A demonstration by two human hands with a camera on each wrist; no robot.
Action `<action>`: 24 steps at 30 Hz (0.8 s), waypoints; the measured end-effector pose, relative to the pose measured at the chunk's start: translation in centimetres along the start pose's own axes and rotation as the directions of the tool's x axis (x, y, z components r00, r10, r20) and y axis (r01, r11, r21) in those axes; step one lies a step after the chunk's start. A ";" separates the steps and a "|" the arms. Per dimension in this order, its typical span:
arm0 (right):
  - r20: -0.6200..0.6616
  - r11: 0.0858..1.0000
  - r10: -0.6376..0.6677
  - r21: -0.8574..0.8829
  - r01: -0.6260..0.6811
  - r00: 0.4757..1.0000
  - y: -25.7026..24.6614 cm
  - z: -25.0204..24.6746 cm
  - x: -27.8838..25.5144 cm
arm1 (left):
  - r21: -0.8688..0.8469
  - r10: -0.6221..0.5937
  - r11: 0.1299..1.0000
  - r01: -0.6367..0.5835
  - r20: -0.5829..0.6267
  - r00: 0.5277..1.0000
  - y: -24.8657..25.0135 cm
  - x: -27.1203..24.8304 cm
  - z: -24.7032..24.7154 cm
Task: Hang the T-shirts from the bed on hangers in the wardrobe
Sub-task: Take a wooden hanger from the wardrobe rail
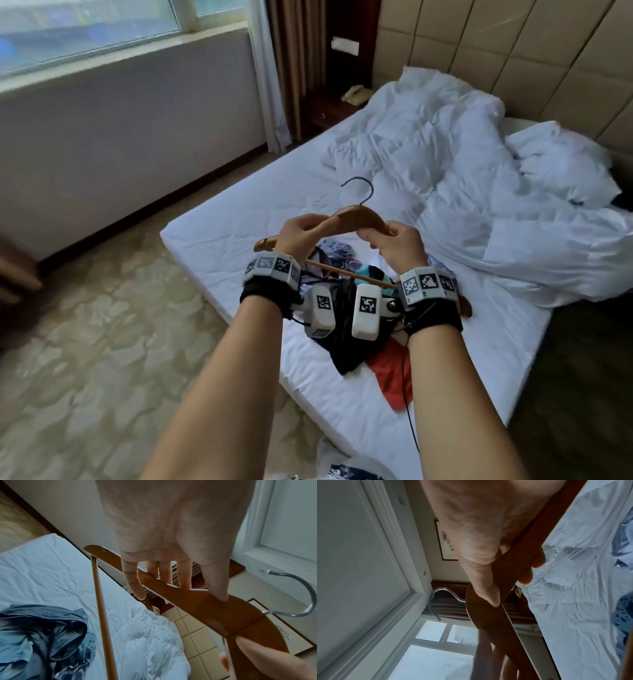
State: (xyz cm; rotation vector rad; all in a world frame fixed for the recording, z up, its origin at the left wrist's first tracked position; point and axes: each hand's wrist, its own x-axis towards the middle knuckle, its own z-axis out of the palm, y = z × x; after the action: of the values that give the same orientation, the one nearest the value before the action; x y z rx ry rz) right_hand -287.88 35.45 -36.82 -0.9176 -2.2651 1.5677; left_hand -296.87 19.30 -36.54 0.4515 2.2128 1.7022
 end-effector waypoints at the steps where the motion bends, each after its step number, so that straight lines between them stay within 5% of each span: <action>1: -0.005 1.000 0.011 0.012 -0.011 1.000 0.1 0.2 1.6 | 0.007 -0.013 1.000 0.013 0.020 1.000 0.0 1.6 0.1; 11: 0.165 0.988 0.152 -0.012 -0.152 0.975 1.8 3.2 12.2 | 0.243 -0.168 0.963 0.114 0.215 0.962 -3.1 13.2 -0.5; 15: 0.236 0.972 0.229 -0.099 -0.211 0.944 2.1 6.0 16.3 | 0.213 -0.247 0.957 0.198 0.238 0.939 -5.4 17.2 -1.3; 24: 0.282 0.910 0.346 -0.334 -0.246 0.895 4.2 12.3 23.7 | 0.034 -0.524 0.839 0.542 0.315 0.791 -12.4 26.4 -5.4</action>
State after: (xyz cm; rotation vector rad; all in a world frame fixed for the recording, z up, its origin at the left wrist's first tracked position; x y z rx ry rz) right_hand -311.15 41.58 -49.11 -1.2057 -2.7625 1.6449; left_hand -323.71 22.97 -48.69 0.0513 1.8206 1.2800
